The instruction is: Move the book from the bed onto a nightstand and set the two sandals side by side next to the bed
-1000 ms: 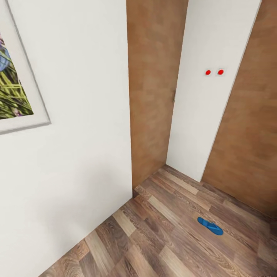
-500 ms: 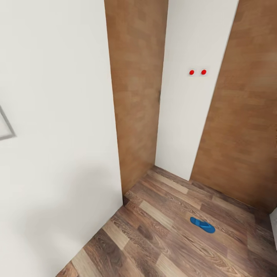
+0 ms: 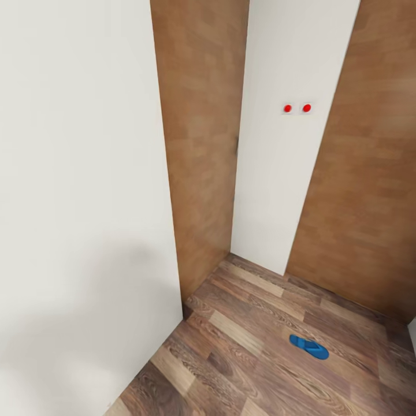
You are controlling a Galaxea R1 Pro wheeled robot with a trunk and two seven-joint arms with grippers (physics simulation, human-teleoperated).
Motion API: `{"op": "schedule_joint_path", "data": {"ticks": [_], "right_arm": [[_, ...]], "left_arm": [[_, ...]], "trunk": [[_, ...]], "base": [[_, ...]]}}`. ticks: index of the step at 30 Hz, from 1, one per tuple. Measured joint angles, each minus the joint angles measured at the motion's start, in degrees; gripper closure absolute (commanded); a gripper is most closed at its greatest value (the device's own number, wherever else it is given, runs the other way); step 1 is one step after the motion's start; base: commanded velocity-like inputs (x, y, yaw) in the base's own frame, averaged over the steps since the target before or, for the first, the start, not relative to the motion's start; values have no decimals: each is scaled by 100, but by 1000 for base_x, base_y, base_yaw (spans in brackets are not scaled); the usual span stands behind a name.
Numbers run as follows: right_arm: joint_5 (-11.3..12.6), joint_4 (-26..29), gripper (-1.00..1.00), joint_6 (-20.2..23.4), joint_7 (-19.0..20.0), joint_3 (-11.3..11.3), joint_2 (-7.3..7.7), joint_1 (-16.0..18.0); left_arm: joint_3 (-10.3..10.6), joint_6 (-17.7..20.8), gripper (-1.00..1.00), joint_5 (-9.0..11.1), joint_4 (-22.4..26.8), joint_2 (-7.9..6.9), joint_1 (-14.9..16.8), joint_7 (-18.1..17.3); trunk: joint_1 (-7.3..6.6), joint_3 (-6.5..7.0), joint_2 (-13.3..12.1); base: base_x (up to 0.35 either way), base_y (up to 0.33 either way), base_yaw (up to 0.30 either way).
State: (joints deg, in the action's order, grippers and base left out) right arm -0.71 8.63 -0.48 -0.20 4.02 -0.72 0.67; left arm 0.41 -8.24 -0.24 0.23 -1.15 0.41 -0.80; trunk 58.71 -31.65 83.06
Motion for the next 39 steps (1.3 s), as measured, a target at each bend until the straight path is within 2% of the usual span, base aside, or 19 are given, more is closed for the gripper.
{"op": "schedule_joint_path", "data": {"ticks": [9,20,39], "right_arm": [[0,1,-100,0,4,0,0,-1],[0,2,-100,0,4,-1,2,-1],[0,2,-100,0,4,-5,4,-1]], "left_arm": [[0,-2,-100,0,-1,-1,1,-1],[0,-6,-100,-3,-2,1,1,0],[0,-8,-100,-8,-2,10,2,1]], "trunk": [[0,0,0],[1,0,0],[2,0,0]], "base": [[230,132,-89],[205,93,-233],[32,9,-270]]}}
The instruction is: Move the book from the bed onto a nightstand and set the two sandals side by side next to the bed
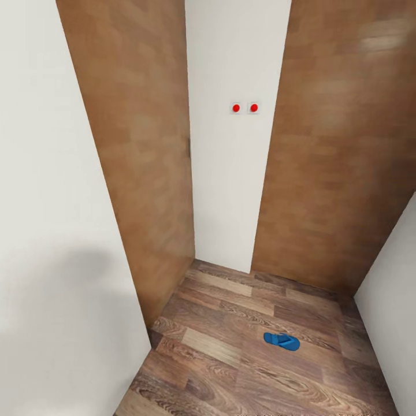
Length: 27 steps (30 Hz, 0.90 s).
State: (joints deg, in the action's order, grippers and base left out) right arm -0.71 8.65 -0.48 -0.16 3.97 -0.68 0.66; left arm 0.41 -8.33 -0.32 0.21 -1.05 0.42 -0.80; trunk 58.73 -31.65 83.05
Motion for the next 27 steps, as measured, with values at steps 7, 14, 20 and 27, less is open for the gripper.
{"op": "schedule_joint_path", "data": {"ticks": [7,14,20,27], "right_arm": [[0,0,-100,0,0,-2,4,0],[0,0,-100,0,0,-2,-1,0],[0,0,-100,0,0,-2,2,0],[0,-1,-100,0,1,-2,-1,1]], "left_arm": [[0,3,-100,0,0,-6,0,0],[0,0,-100,0,0,-8,0,0],[0,0,-100,0,0,-15,0,0],[2,-1,-100,0,1,-17,-1,0]], "trunk": [[0,0,0],[0,0,0],[0,0,0],[-1,0,0]], "base": [[2,0,-267],[0,0,-239],[1,1,-230],[59,61,-197]]}}
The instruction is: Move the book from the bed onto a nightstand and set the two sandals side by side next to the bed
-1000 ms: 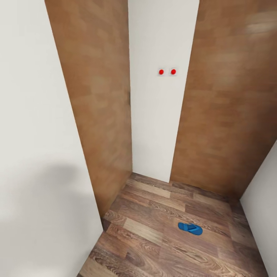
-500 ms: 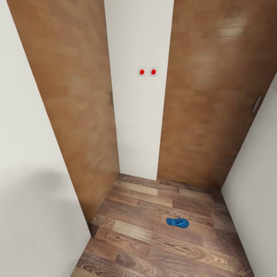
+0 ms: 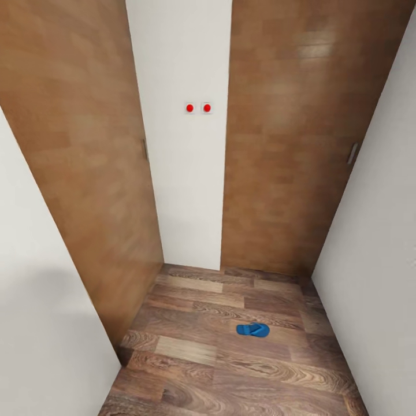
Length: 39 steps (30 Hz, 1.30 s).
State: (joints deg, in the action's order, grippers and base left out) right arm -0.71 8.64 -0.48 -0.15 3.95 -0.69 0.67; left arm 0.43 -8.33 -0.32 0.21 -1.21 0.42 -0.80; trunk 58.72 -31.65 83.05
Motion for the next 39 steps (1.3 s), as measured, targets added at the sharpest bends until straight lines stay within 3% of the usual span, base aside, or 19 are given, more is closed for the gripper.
{"op": "schedule_joint_path", "data": {"ticks": [27,39], "right_arm": [[0,-1,-100,0,-1,0,-3,1],[0,-1,-100,0,0,-2,-3,1]], "left_arm": [[-2,1,-100,0,1,1,-1,0],[-2,1,-100,0,1,6,-1,0]], "trunk": [[0,0,0],[-1,0,0]], "base": [[55,42,-22],[168,62,0]]}}
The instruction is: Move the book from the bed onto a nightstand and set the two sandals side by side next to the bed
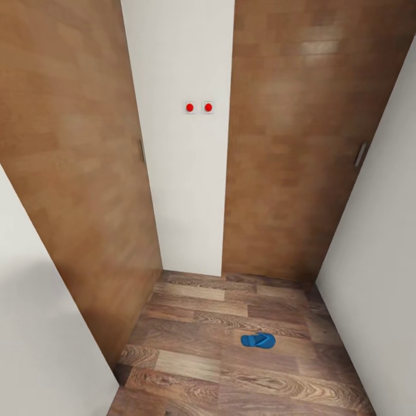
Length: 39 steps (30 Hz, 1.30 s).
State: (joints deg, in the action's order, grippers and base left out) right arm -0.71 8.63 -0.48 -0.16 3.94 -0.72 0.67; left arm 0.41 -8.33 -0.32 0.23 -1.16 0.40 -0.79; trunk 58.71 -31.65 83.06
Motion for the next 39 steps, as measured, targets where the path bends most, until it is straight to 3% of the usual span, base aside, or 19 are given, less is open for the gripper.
{"op": "schedule_joint_path", "data": {"ticks": [25,39], "right_arm": [[5,0,-100,0,-1,0,3,0],[8,2,-100,0,0,0,1,-1]], "left_arm": [[0,0,-100,-7,0,8,0,2],[0,0,-100,-7,-2,10,2,0]], "trunk": [[-1,0,0],[0,0,0]], "base": [[289,27,-5],[245,0,-208]]}}
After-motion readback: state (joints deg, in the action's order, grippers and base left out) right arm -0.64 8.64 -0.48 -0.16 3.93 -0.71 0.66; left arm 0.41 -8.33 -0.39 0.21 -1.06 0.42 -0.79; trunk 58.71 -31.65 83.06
